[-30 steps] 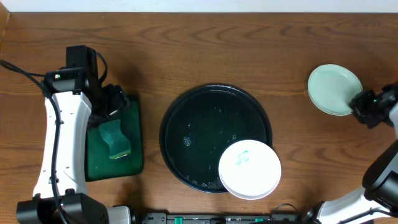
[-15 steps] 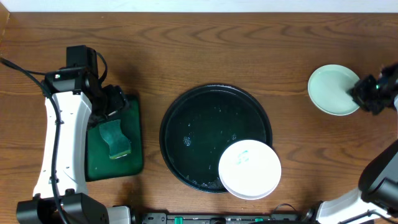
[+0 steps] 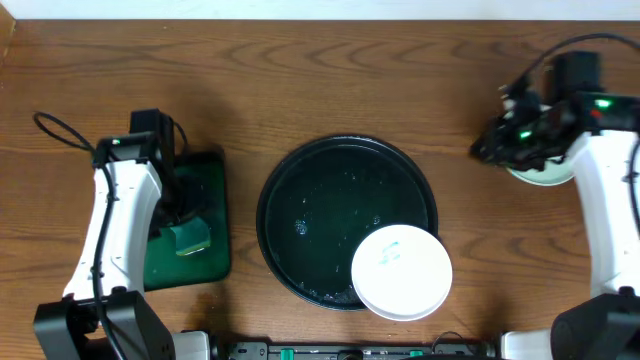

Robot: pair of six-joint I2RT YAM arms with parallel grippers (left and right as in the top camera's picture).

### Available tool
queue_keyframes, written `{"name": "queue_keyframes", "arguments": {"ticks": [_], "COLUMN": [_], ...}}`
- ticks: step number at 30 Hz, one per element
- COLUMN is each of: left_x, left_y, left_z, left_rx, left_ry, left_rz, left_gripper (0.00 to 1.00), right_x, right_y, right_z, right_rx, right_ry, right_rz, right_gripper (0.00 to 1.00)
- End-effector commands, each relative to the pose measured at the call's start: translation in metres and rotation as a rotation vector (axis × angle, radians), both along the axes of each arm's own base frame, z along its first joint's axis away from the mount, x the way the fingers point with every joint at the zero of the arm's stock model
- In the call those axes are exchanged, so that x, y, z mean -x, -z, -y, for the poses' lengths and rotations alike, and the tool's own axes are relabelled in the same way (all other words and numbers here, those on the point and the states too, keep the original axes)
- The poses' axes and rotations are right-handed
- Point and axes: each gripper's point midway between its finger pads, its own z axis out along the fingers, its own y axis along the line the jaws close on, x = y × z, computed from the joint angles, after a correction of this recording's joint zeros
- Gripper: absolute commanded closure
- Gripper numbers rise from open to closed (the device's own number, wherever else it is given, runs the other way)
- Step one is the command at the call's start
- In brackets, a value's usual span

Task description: Clean dirty plates on tray and stack at the side

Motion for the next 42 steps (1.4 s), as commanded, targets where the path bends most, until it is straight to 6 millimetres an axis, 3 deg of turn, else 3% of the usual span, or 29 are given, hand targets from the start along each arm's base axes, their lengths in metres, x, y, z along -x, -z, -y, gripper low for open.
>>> {"name": "queue_keyframes", "arguments": {"ticks": [1,8,15,24,34,39,42], "left_x": [0.006,0.012,0.008,-0.006,-0.036,-0.039,-0.036], "left_y": [0.006,0.015,0.027,0.072,0.080,0.080,0.082], "left_z": [-0.003,-0.008,-0.010,0.001,-0.003,-0.006,-0.012], "left_rx": [-0.020,-0.028,-0.011,0.080,0.070,0.066,0.070], "left_ry": [0.012,-0.004,0.009,0.068,0.124,0.125,0.099], "left_rz": [-0.026,-0.041,-0.058,-0.129,-0.020,-0.002,-0.014], "left_gripper": [0.17,0.17,0.23,0.33,0.27,0.41,0.41], "right_x": [0.017,0.054,0.081,0.102,0.121,0.130,0.136], "right_y": [0.018,0.052,0.071,0.042,0.016,0.015,0.016], "right_z": [-0.018,-0.030,-0.019,-0.019,-0.032,-0.038,-0.042], "right_rx": [0.026,0.082,0.178,0.167,0.130,0.135,0.139], "right_ry": [-0.073,-0.085,-0.057,-0.065,-0.102,-0.140,-0.157], "right_rz": [-0.066,-0.212,-0.271,-0.183,-0.103,-0.117,-0.133], "right_gripper": [0.73,0.69,0.68,0.66,0.63,0.64,0.65]}}
